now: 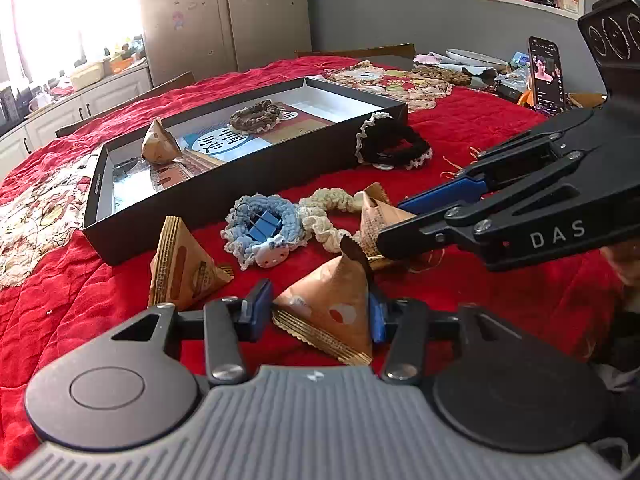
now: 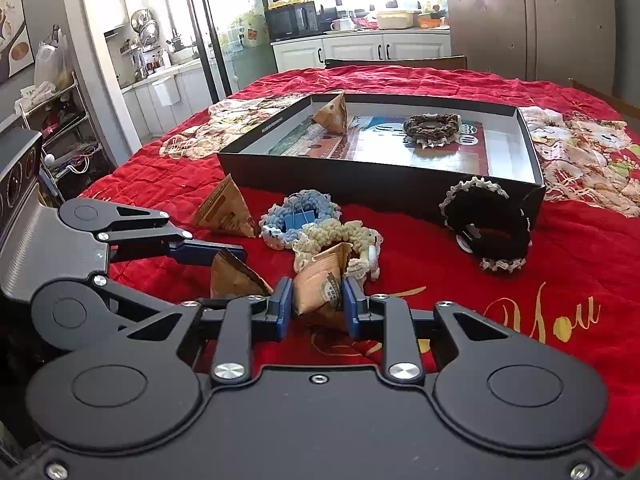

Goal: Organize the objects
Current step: 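Grasp a tan paper packet with the left gripper while the right gripper grasps another, then carry both tan packets in both grippers over the black box, then lower both packets into the black box and open both grippers, then withdraw both grippers from the box toward the tan packet and cream crocheted bracelet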

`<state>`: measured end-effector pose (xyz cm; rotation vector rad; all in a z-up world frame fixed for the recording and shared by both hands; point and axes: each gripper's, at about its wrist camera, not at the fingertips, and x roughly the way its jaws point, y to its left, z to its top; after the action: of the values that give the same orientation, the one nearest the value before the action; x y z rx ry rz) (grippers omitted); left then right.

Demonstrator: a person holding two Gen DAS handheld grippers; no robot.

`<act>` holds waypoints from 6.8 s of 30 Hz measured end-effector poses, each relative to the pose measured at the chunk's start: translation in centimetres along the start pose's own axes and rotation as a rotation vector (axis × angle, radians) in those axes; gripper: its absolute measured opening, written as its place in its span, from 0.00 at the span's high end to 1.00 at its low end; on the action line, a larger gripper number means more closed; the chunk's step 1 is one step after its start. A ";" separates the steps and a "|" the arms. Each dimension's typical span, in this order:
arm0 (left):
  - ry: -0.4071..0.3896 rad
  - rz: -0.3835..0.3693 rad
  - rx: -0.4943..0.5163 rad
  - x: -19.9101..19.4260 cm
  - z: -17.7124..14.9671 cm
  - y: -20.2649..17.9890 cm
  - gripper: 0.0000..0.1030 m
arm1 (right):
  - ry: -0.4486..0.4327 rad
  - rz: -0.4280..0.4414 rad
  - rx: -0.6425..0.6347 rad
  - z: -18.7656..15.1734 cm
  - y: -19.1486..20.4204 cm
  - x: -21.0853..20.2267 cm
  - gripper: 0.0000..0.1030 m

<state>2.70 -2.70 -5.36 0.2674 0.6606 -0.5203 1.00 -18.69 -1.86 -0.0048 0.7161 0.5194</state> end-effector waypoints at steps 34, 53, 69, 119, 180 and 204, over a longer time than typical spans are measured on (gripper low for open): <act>-0.118 0.051 -0.032 -2.0 4.8 3.1 0.51 | -0.152 -0.104 -0.069 3.5 -1.1 -3.3 0.76; -0.146 0.102 -0.090 1.3 9.3 6.9 0.51 | -0.215 -0.183 -0.032 8.3 -4.4 -0.4 0.76; -0.125 0.133 -0.109 6.3 12.5 8.4 0.51 | -0.217 -0.240 0.032 11.9 -8.1 3.9 0.76; -0.002 0.179 -0.143 14.7 13.6 10.3 0.49 | -0.120 -0.292 0.097 14.1 -12.8 13.0 0.76; -0.126 0.233 -0.179 11.5 14.7 11.4 0.25 | -0.268 -0.326 0.047 15.2 -11.3 8.7 0.35; -0.158 0.208 -0.107 -1.5 10.8 9.2 0.20 | -0.238 -0.270 -0.091 10.4 -3.4 -2.9 0.34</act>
<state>12.22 1.35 4.46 0.1892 0.4985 -0.3016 7.20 -21.08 7.29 -0.1216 0.4493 0.2869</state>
